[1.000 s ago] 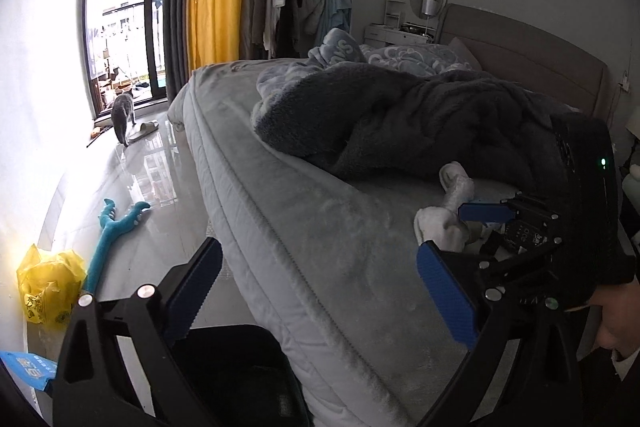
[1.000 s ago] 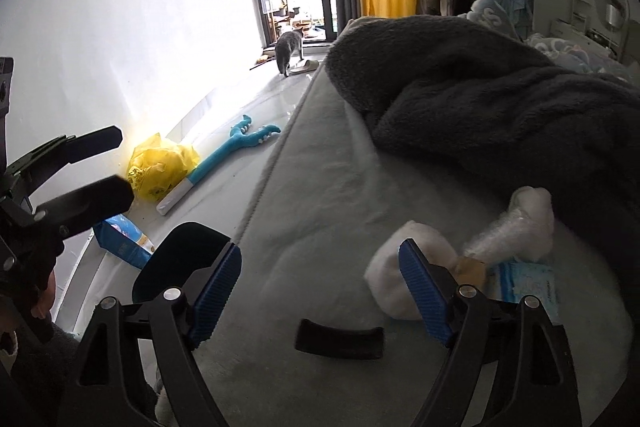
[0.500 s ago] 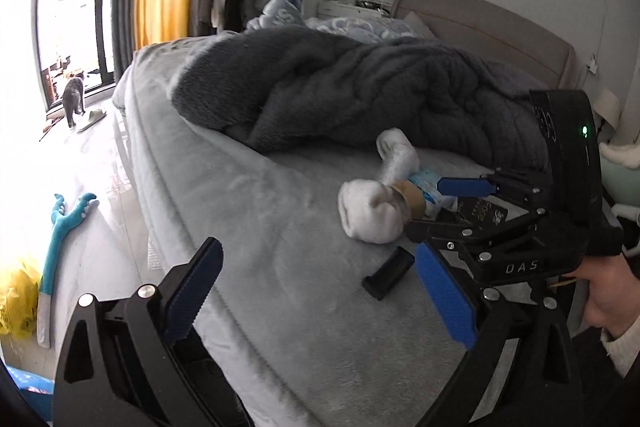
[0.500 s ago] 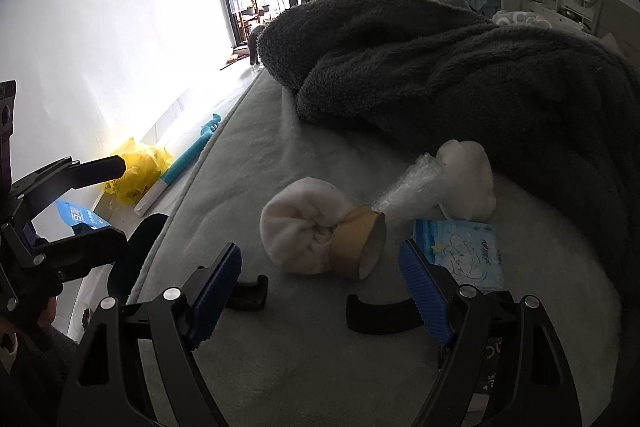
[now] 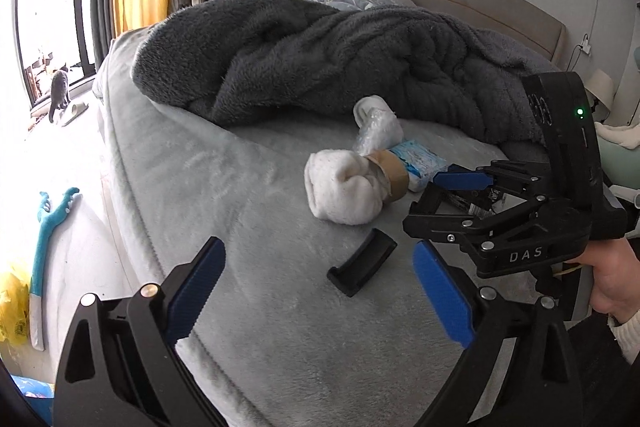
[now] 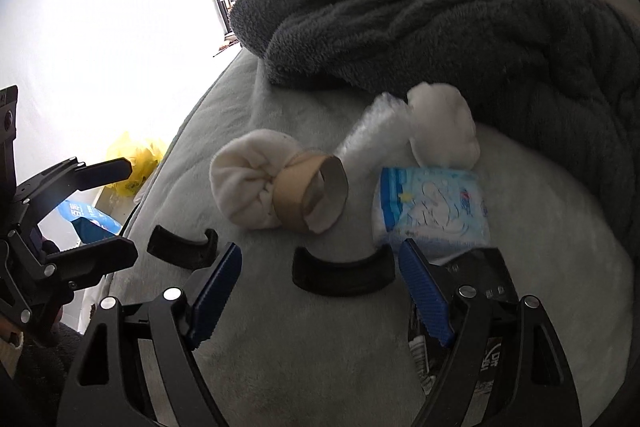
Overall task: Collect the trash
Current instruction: 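Grasp a black curved plastic piece with the left tool while the right tool grasps another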
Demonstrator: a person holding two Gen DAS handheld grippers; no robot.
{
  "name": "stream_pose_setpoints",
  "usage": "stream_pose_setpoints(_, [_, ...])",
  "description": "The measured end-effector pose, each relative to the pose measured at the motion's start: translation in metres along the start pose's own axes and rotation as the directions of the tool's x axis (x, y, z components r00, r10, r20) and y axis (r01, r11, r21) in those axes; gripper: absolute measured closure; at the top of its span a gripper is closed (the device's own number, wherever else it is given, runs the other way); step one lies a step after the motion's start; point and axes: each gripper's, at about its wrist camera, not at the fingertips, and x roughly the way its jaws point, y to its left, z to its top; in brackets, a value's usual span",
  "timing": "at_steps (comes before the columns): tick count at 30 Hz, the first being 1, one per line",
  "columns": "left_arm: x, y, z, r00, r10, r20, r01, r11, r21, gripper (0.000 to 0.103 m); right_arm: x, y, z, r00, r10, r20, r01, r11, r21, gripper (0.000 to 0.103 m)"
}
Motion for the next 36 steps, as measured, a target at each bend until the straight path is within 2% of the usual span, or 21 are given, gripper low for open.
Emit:
stream_pose_setpoints(5, [0.007,-0.007,-0.003,0.999,-0.015,-0.032,0.016,1.0,0.021,0.012,0.007,-0.005,-0.002,0.999,0.032,-0.027,-0.031,0.999,0.035,0.035])
stream_pose_setpoints(7, [0.011,-0.009,-0.005,0.999,-0.018,-0.043,0.019,0.999,0.031,0.014,0.011,-0.005,-0.002,0.999,0.035,-0.034,-0.034,0.999,0.04,0.036])
stream_pose_setpoints(10, [0.014,-0.012,-0.007,0.998,-0.025,-0.056,0.027,0.999,0.04,0.015,0.013,-0.005,-0.003,0.999,0.018,-0.039,-0.017,0.999,0.035,0.041])
stream_pose_setpoints(12, [0.016,-0.014,-0.008,0.998,-0.03,-0.061,0.033,0.999,0.043,0.017,0.014,-0.006,-0.002,0.999,0.004,-0.04,-0.002,0.999,0.037,0.05])
stream_pose_setpoints(14, [0.018,-0.016,-0.008,0.997,-0.035,-0.067,0.038,0.998,0.047,0.018,0.012,-0.009,-0.004,0.999,-0.007,-0.039,0.009,0.999,0.04,0.054])
stream_pose_setpoints(22, [0.032,-0.018,-0.013,0.994,-0.03,-0.101,0.035,0.998,0.045,0.026,-0.001,-0.017,-0.004,1.0,-0.003,-0.017,0.004,0.998,0.058,0.055])
stream_pose_setpoints(28, [0.037,-0.024,-0.01,0.994,-0.042,-0.099,0.045,0.999,0.03,0.03,-0.021,-0.019,0.002,0.999,-0.008,0.031,0.006,0.998,0.056,0.055])
stream_pose_setpoints(36, [0.051,-0.029,-0.014,0.994,0.016,-0.112,-0.012,0.999,0.036,0.04,-0.032,-0.019,0.005,0.998,-0.017,0.068,0.014,0.999,0.037,0.055])
